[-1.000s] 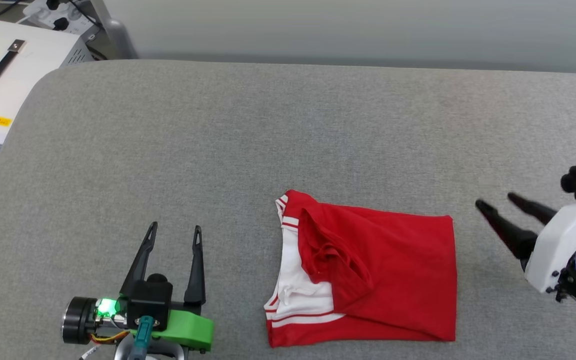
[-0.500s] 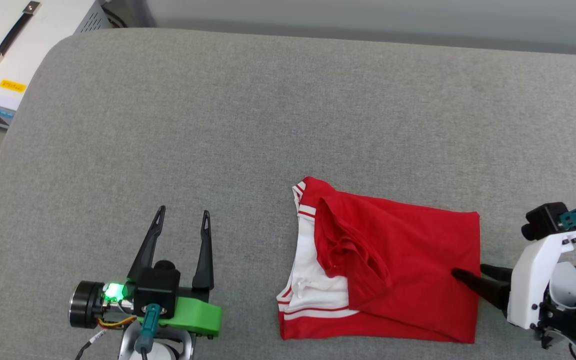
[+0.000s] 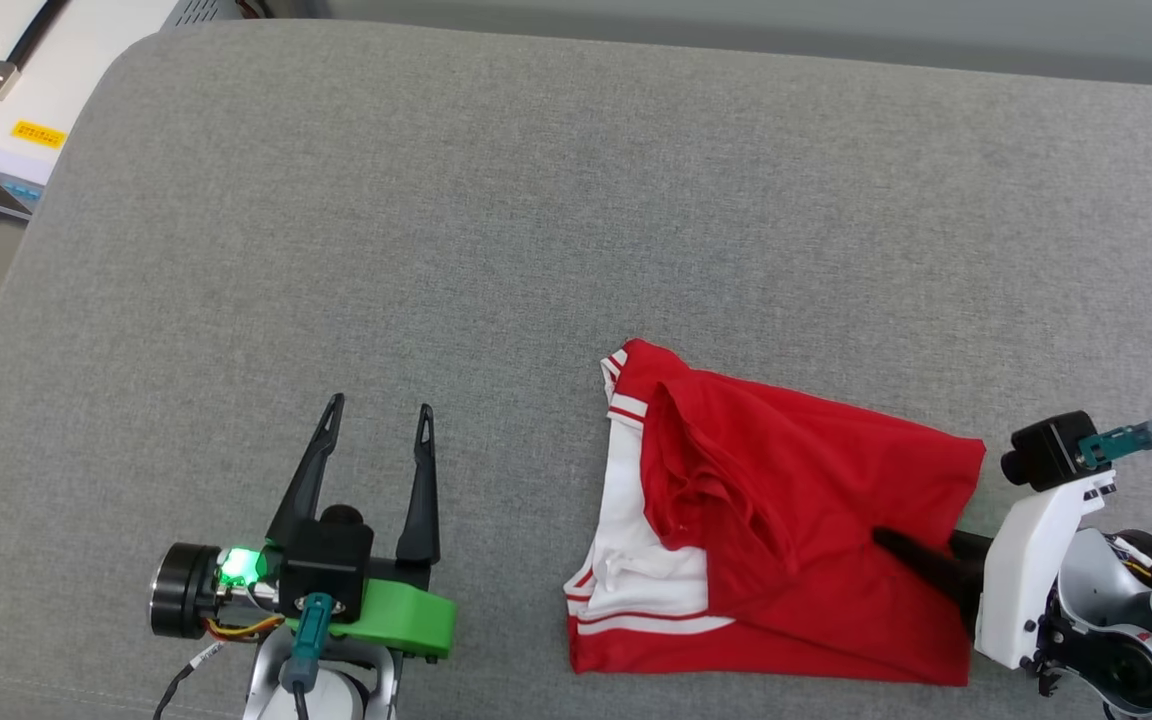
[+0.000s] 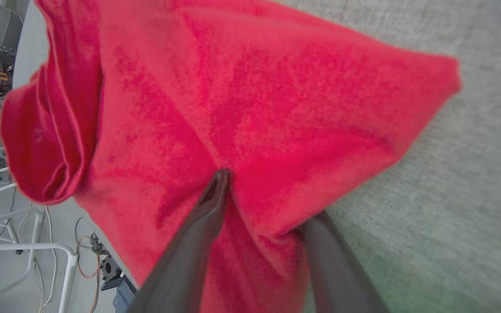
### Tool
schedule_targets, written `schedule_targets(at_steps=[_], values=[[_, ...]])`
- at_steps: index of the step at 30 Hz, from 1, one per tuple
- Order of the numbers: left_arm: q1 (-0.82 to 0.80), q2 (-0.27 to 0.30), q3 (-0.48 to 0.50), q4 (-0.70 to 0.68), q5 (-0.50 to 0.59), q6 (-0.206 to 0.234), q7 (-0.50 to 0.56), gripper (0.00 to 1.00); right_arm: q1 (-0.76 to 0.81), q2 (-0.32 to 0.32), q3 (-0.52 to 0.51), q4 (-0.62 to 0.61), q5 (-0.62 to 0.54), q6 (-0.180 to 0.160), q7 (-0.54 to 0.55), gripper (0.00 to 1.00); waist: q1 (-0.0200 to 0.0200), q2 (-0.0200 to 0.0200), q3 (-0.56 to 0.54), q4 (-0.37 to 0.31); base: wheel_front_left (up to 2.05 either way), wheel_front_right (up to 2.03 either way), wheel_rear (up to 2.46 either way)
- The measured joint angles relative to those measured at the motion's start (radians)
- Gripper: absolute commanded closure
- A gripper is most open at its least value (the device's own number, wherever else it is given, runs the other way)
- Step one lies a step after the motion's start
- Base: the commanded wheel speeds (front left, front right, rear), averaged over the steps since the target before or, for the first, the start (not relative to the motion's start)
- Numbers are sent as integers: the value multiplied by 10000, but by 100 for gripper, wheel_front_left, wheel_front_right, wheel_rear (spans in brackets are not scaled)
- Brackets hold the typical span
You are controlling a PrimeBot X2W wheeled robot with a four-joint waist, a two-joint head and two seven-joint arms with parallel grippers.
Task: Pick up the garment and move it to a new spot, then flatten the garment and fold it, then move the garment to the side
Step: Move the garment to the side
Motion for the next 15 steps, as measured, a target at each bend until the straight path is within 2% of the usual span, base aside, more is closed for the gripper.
schedule_targets(at_steps=[7, 10, 11, 15], values=[[12, -12, -8, 94, 0, 17, -2, 0, -293, -407, 514, -215, -385, 2, -1126, 100, 2, 0, -196, -178, 0, 0, 0], [23, -17, -15, 104, 0, 48, -2, 0, -524, -757, 614, -493, -633, 0, -1407, 100, 2, 0, -305, -362, 0, 0, 0], [42, -17, 4, 96, -4, 52, -2, 0, -782, -1101, 642, -890, -819, 0, -1536, 100, 2, 0, -385, -606, 0, 0, 0], [111, -6, 75, 77, -4, 73, -2, 0, -1180, -1615, 656, -1432, -1271, -8, -1547, 100, 2, 0, -442, -1039, 0, 0, 0]])
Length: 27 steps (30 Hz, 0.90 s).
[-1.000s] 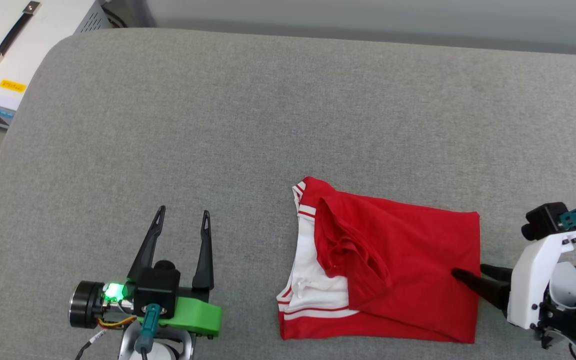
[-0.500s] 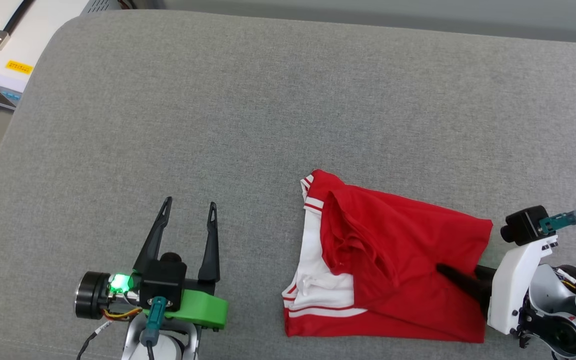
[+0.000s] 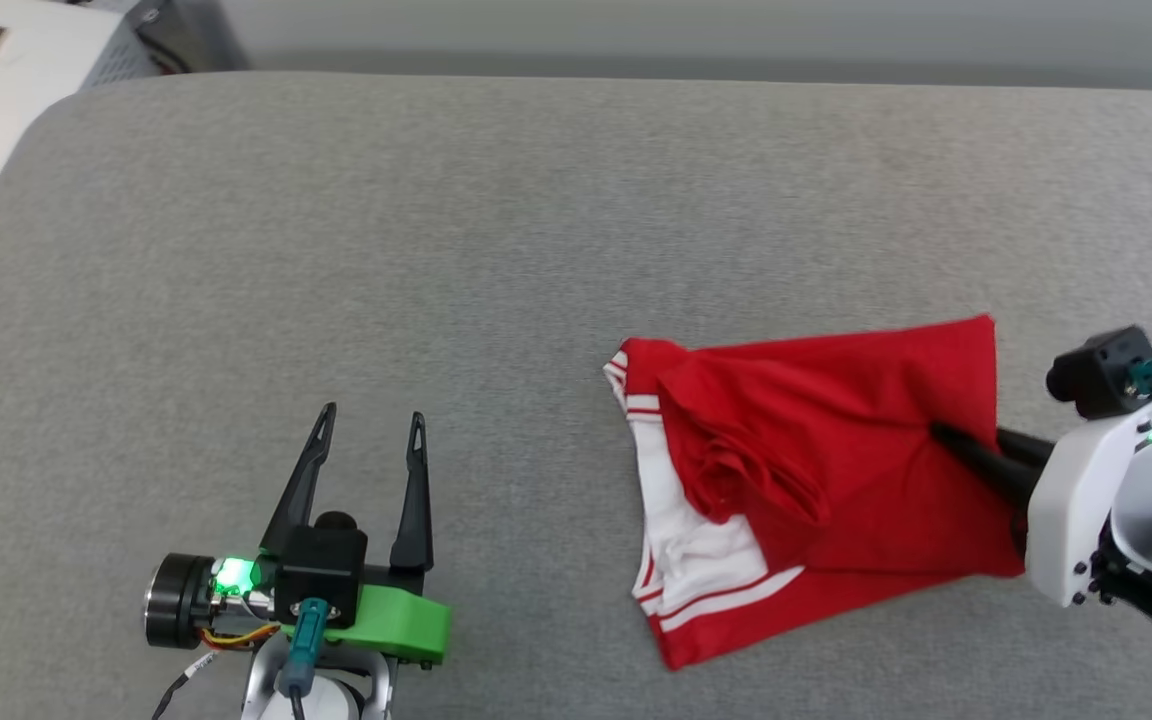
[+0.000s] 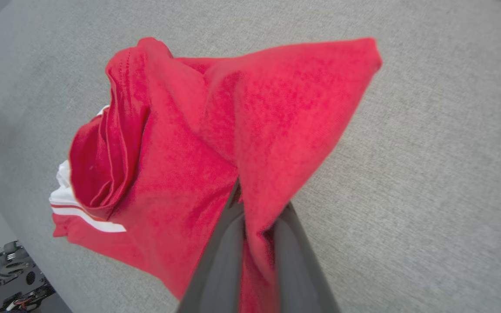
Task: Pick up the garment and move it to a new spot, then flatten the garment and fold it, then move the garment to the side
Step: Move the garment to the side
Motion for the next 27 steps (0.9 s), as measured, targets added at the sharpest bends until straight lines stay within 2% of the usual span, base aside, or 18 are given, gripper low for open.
schedule_targets(at_steps=[9, 15, 20, 24, 27], values=[[3, 121, 67, -94, 2, -21, 2, 0, -696, -863, -265, -711, -598, 0, 389, 100, -1, 0, 58, -1213, 0, 0, 0], [-47, 291, 224, -293, 6, -13, 2, 0, -1239, -1127, -477, -660, -721, 0, 608, 100, 0, 0, 337, -1953, 0, 0, 0], [-396, 502, 224, -502, 105, -31, 2, 0, -1868, -1522, -727, 163, -895, 0, 671, 100, -1, 0, 897, -2292, 0, 0, 0], [-728, 614, 125, -700, 234, -86, 0, 0, -2383, -2138, -792, 1131, -1235, 0, 692, 100, -1, 0, 1442, -2361, 0, 0, 0], [-868, 715, 77, -813, 284, -102, 0, 0, -2754, -2366, -848, 1820, -1473, 0, 690, 100, -1, 0, 1835, -2346, 0, 0, 0]])
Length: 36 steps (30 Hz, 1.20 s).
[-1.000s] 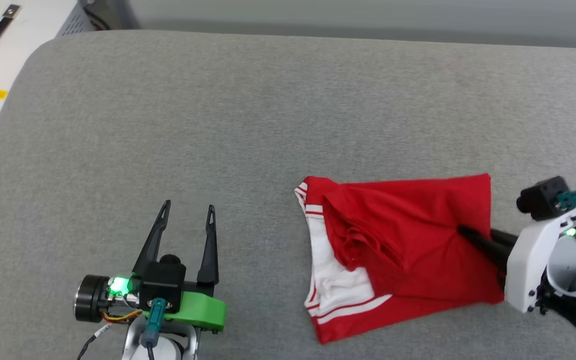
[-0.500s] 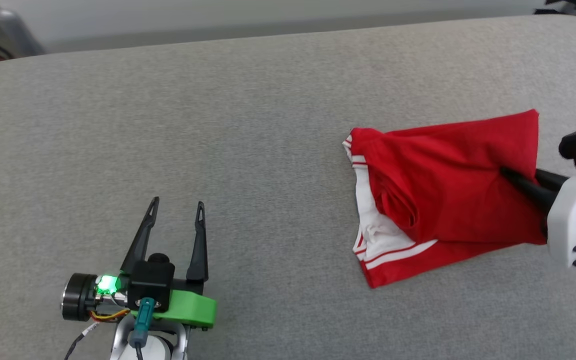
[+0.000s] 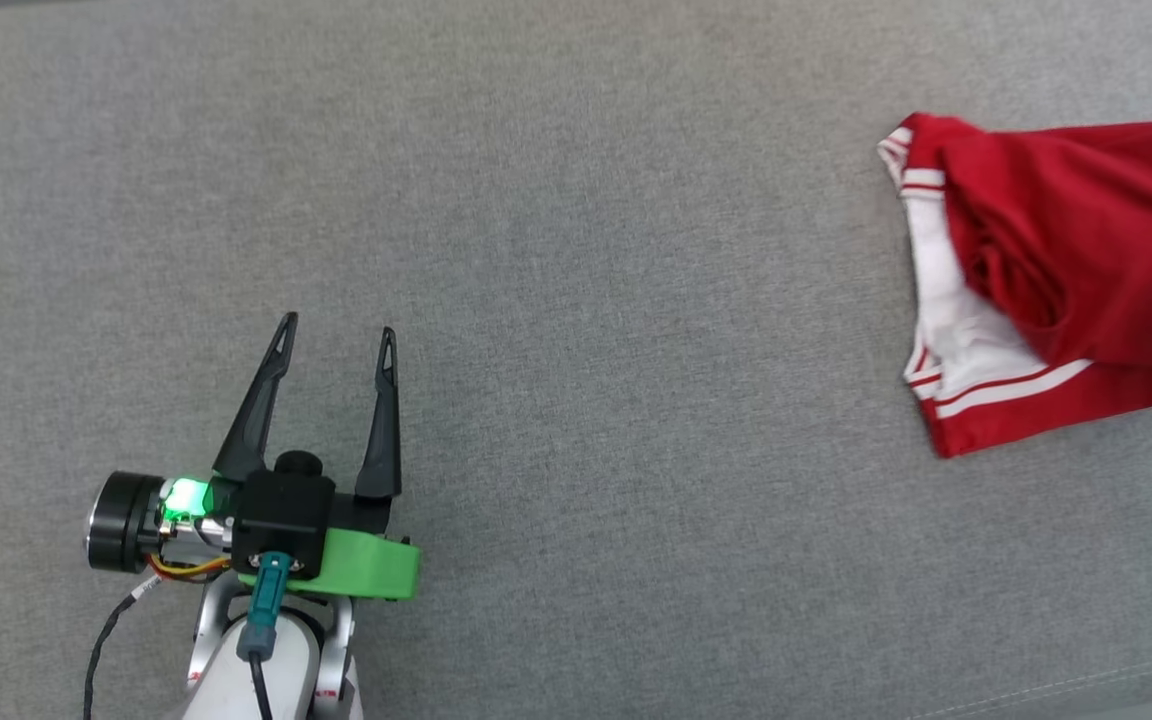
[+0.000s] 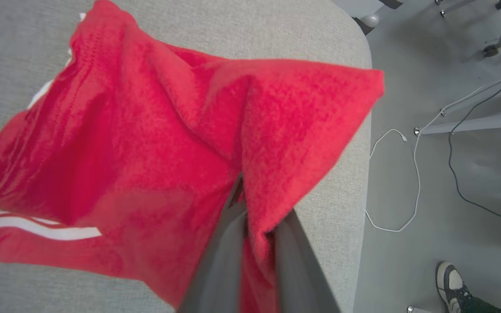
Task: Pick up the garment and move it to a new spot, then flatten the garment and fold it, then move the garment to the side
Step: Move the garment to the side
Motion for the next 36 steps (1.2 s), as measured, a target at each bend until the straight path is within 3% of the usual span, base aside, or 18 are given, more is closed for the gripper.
schedule_targets(at_steps=[14, 20, 21, 22, 30, 36], values=[[-439, 219, -174, -545, 58, 98, 0, 0, -1414, -445, -961, 3049, -1104, 2, -420, 100, 0, 0, 1339, 450, 0, 0, 0], [-468, 293, -222, -575, 56, 182, 0, 0, -1695, -276, -1252, 4021, -1404, 2, -802, 100, 1, 0, 1535, 660, 0, 0, 0], [-467, 303, -236, -554, 54, 211, 2, 0, -1753, -128, -1361, 4222, -1390, 2, -861, 59, 1, 0, 1510, 674, 0, 0, 0], [-467, 305, -244, -543, 54, 238, 0, 0, -1782, -2, -1427, 4345, -1375, 0, -890, 0, 1, 0, 1478, 681, 0, 0, 0], [-366, 288, -339, -364, -40, 347, 2, 0, -1800, 201, -1523, 4560, -1929, 2, -2180, 0, 0, 0, 759, 661, 0, 0, 0], [160, 199, -267, -205, -341, 489, 0, 0, -1653, 520, -2476, 3808, -2623, 0, -4671, 0, -1, 0, -201, 735, 0, 0, 0]])
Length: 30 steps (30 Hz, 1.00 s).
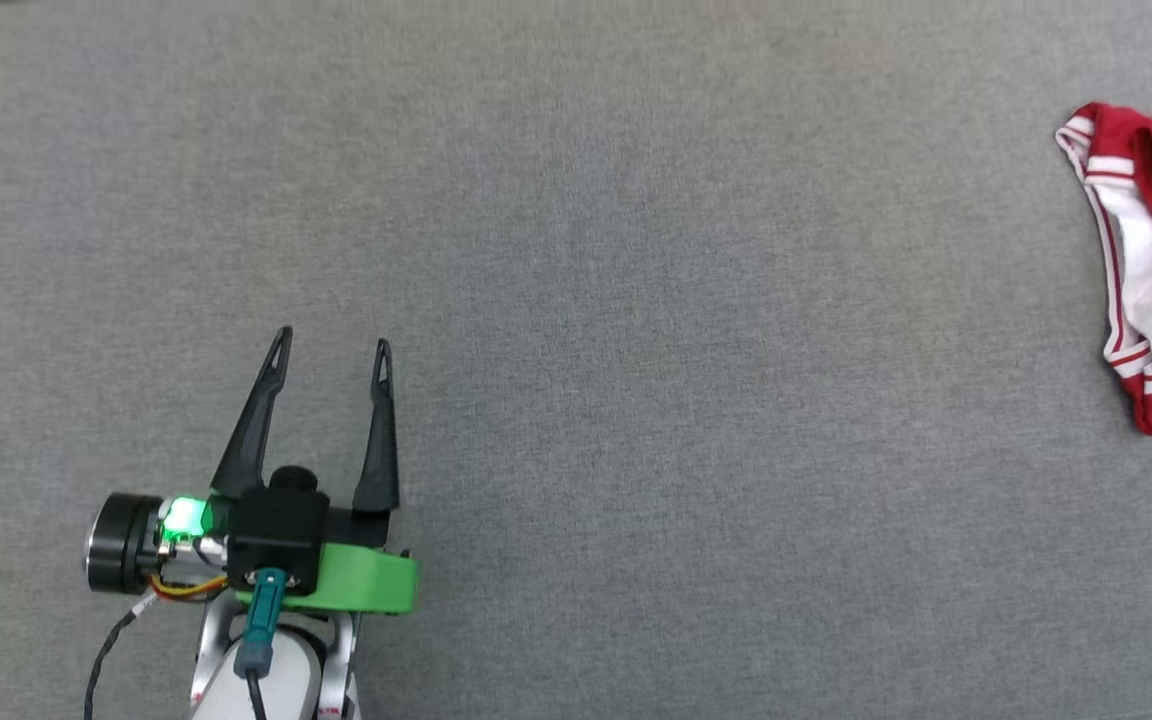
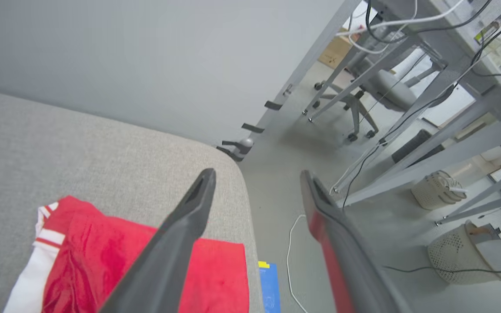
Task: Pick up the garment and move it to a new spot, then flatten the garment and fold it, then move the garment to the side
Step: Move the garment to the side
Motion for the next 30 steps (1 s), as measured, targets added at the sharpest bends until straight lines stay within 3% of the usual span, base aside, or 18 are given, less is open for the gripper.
schedule_targets(at_steps=[7, 13, 21, 30], values=[[572, -146, 230, 136, -211, 115, 0, 0, 901, 1563, -1751, -1229, -907, 0, -1852, 0, 0, -1, -903, 179, 0, 0, 0], [806, -290, 318, 257, -215, 107, 0, 0, 1943, 3296, -2614, -3367, -1783, 0, -2242, 0, 0, 0, -1498, 455, 0, 0, 0], [983, -456, 539, 443, -245, 25, 0, 0, 3904, 5749, -2412, -5310, -2474, 0, -2301, 0, 0, 0, -2103, 836, 0, 0, 0], [1255, -560, 721, 625, -284, -119, 0, 0, 6020, 6961, -2090, -5478, -2571, 0, -2343, 0, 0, 0, -2644, 1074, 0, 0, 0]])
